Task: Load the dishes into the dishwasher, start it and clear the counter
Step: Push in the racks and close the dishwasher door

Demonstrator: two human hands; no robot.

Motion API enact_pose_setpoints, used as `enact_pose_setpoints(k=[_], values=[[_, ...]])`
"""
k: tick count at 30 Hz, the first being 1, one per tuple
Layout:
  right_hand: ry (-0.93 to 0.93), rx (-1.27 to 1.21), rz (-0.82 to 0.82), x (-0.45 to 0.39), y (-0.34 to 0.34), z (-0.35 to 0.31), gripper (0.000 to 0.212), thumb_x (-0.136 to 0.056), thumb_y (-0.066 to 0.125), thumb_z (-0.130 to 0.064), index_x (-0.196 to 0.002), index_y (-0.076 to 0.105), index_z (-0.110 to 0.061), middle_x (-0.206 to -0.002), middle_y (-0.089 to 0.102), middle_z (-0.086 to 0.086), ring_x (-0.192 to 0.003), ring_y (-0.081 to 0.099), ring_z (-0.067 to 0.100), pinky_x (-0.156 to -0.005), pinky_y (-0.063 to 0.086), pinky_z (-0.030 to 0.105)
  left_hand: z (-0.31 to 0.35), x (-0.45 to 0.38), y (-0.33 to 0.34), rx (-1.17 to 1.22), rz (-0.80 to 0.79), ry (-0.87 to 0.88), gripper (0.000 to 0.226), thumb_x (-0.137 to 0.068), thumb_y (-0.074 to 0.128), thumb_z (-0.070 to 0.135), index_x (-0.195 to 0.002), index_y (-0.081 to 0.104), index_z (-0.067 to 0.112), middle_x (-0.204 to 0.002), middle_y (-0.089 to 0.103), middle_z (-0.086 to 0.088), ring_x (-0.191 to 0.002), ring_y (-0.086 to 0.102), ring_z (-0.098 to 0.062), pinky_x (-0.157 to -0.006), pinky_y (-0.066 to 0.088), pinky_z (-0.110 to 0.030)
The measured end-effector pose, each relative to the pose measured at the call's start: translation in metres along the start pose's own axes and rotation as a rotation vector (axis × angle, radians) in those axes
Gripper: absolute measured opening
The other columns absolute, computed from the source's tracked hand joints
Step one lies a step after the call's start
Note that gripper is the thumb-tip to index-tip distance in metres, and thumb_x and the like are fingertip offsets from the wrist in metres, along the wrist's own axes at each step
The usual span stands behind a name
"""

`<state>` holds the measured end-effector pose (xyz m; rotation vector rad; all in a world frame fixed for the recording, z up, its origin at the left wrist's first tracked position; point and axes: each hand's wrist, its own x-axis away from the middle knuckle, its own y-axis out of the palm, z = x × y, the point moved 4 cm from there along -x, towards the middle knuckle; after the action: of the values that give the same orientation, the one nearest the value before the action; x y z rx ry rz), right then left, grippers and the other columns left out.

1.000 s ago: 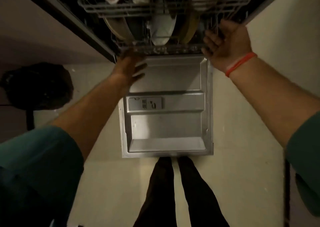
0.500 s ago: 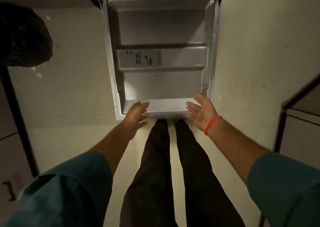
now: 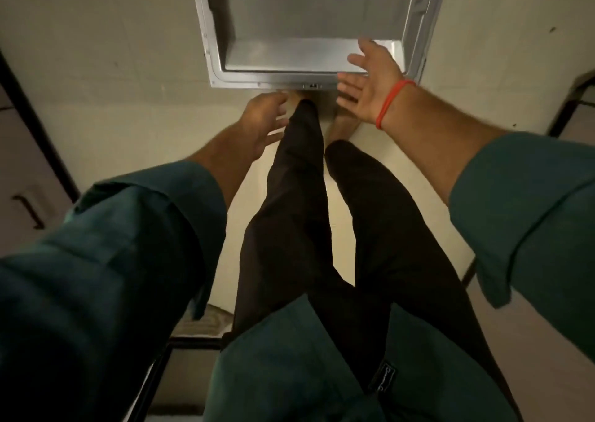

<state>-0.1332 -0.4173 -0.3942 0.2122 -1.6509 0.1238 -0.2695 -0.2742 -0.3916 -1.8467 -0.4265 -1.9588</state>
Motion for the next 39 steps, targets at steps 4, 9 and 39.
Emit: enact_pose_setpoints(k=[4,9,39], values=[[-0.029,0.038,-0.01,-0.008,-0.015,0.002,0.054,-0.102,0.046,-0.048,-0.147,0.046,-0.019,-0.143,0.053,0.012,-0.118,0.051,0.026,-0.101,0.042,0.043,-0.022,-0.009,0.017,0.043,0.0,0.013,0.025,-0.103,0.055,0.034,-0.125,0.056,0.023,-0.127,0.061,-0.004,-0.117,0.062,-0.022,-0.104,0.05,-0.04],[-0.036,0.039,0.046,-0.027,-0.041,0.016,0.054,-0.103,0.044,-0.05,-0.146,0.048,-0.018,-0.142,0.055,0.012,-0.126,0.051,0.027,-0.099,0.043,0.042,-0.038,-0.033,0.037,0.084,0.002,0.032,0.036,-0.102,0.054,0.035,-0.135,0.055,0.019,-0.115,0.064,0.0,-0.108,0.065,-0.018,-0.09,0.052,-0.037],[0.067,-0.244,0.24,-0.278,-0.055,0.11,0.091,-0.091,0.039,-0.077,-0.153,0.036,-0.01,-0.143,0.051,0.022,-0.128,0.052,0.034,-0.097,0.043,0.045,-0.078,-0.303,0.002,0.8,0.036,-0.032,0.106,-0.081,0.069,0.071,-0.157,0.022,0.014,-0.143,0.051,-0.019,-0.128,0.055,-0.034,-0.112,0.044,-0.05]])
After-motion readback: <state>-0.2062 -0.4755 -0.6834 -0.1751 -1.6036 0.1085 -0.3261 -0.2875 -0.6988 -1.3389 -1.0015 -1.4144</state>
